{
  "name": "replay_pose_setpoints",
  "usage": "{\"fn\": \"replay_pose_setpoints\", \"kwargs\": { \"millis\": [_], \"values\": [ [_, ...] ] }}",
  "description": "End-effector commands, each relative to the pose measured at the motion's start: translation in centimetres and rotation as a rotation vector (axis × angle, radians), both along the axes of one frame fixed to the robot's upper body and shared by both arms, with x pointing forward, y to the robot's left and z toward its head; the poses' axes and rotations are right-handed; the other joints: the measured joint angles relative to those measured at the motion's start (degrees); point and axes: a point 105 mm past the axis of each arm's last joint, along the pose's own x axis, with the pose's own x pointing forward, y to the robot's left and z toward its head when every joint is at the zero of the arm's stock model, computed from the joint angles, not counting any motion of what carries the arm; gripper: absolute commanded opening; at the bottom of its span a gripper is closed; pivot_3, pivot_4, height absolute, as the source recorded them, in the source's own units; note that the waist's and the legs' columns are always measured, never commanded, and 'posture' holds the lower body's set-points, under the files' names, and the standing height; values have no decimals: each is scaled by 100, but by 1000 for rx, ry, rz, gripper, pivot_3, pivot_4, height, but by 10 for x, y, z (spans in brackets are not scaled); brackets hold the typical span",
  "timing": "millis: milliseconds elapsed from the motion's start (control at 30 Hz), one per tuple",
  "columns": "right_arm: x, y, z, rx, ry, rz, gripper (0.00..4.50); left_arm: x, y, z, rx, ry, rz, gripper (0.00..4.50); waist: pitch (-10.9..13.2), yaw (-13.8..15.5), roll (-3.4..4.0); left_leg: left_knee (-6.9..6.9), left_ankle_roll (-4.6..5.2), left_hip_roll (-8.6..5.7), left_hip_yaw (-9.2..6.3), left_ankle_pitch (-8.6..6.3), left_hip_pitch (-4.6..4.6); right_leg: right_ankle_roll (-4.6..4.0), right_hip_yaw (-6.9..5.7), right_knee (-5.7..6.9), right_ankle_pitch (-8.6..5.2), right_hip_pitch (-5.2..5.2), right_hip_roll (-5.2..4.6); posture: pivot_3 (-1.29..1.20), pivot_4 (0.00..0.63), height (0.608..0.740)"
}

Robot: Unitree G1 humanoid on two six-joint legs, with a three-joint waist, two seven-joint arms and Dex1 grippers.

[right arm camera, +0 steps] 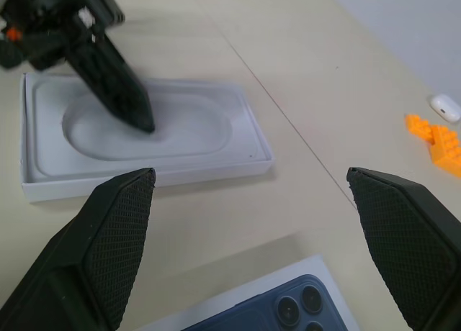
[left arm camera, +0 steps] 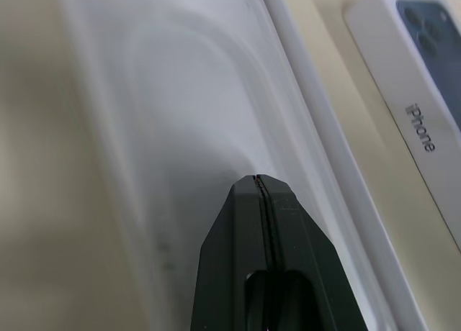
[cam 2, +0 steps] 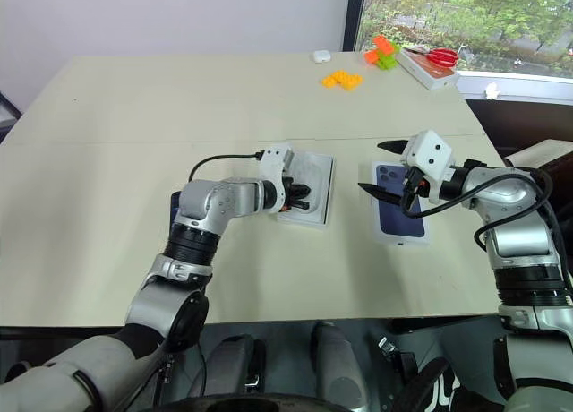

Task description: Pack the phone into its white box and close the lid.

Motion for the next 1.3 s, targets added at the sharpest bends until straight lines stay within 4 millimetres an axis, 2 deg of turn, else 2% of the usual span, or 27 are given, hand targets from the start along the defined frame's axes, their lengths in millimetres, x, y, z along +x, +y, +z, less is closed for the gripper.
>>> {"fn": "replay_pose_setpoints", "kwargs": {
  "millis": [33,200,333,533,800,967,1133,1300],
  "values": [
    [4,0,20,10,-100,-8,4500,2,2,5,31,-66,3,22,0,6,0,0,0,0,1,0,1,0,0,1,0,0,0,0,150,740],
    [9,3,28,32,-133,-13,4500,4,2,-7,61,-51,34,22,0,23,0,0,0,-3,0,0,-1,0,0,-2,0,2,-4,0,150,740],
    [10,5,28,36,-138,-11,4500,-2,-5,-19,75,14,-4,22,0,16,1,0,3,-2,0,-1,-1,0,0,-3,0,1,-3,0,150,740],
    [11,4,28,35,-142,-17,4500,4,-12,-22,104,2,-35,22,-1,7,1,0,4,-2,3,-2,7,2,0,0,-1,6,-1,0,150,740],
    [11,-2,29,23,-149,-40,4500,-1,-26,-30,100,19,-91,22,-2,19,2,0,9,-3,1,-5,7,7,0,-3,-5,10,-4,0,150,740],
    [11,-2,29,23,-149,-41,4500,1,-35,-20,80,-13,-110,22,-2,29,2,2,9,-4,-1,-5,10,16,0,-4,-10,15,-5,0,150,740],
    [12,-1,30,25,-152,-39,4500,1,-27,-14,65,-7,-85,22,-2,18,2,1,12,-5,-2,-7,7,27,0,-7,-17,15,-6,0,150,740],
    [12,1,30,55,-146,-39,4500,-7,-15,26,-13,-150,-139,22,1,-17,5,-2,19,-3,-2,-11,1,17,2,-6,-11,5,-6,0,150,740]
  ]
}}
